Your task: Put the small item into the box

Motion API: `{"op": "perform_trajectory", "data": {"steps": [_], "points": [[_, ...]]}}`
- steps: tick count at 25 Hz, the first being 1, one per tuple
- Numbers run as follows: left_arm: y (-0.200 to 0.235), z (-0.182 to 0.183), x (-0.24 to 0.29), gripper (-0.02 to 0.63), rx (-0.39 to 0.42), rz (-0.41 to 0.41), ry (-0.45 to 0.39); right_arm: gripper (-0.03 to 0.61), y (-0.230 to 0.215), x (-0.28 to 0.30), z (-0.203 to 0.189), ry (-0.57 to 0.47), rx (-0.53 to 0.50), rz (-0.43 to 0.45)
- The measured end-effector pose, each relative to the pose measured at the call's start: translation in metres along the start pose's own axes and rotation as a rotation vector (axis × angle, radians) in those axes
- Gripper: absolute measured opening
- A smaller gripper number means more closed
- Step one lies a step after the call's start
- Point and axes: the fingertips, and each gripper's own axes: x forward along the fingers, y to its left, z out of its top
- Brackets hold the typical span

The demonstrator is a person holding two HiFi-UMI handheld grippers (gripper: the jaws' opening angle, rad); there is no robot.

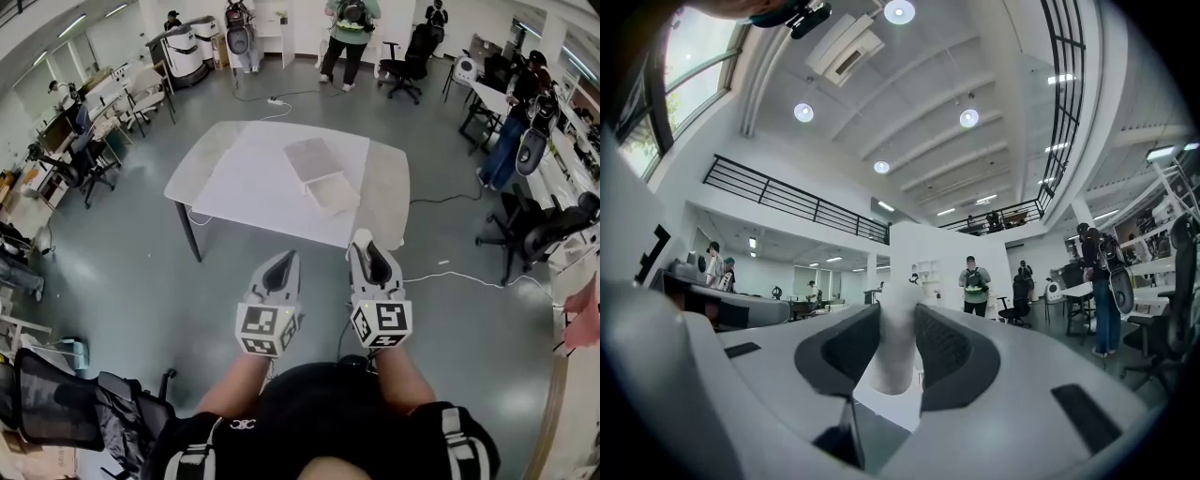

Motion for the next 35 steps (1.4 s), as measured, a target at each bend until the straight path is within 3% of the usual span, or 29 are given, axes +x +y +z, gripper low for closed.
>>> {"op": "perform_trajectory", "data": {"steps": [6,14,24,35], "points": [[0.018,-0.008,-0.006,0.006,-0.02,0.003,0.012,0.115,0.011,0.005,-0.003,0.011,-0.01,-0.01],[0.019,-0.01,0.017,0.005,-0.015,0.003,-0.001,0.115,-0.007,0.02,-0.01,0.008,-0.02,-0.011],[0.045,-0.02,0.074,0.005,-0.007,0.021,0.018,0.115,-0.031,0.081,-0.026,0.01,-0.003,0.006],[0.083,-0.012,0.181,0.005,-0.005,0.019,0.049,0.115,-0.08,0.183,-0.04,0.052,0.006,0.02]]}}
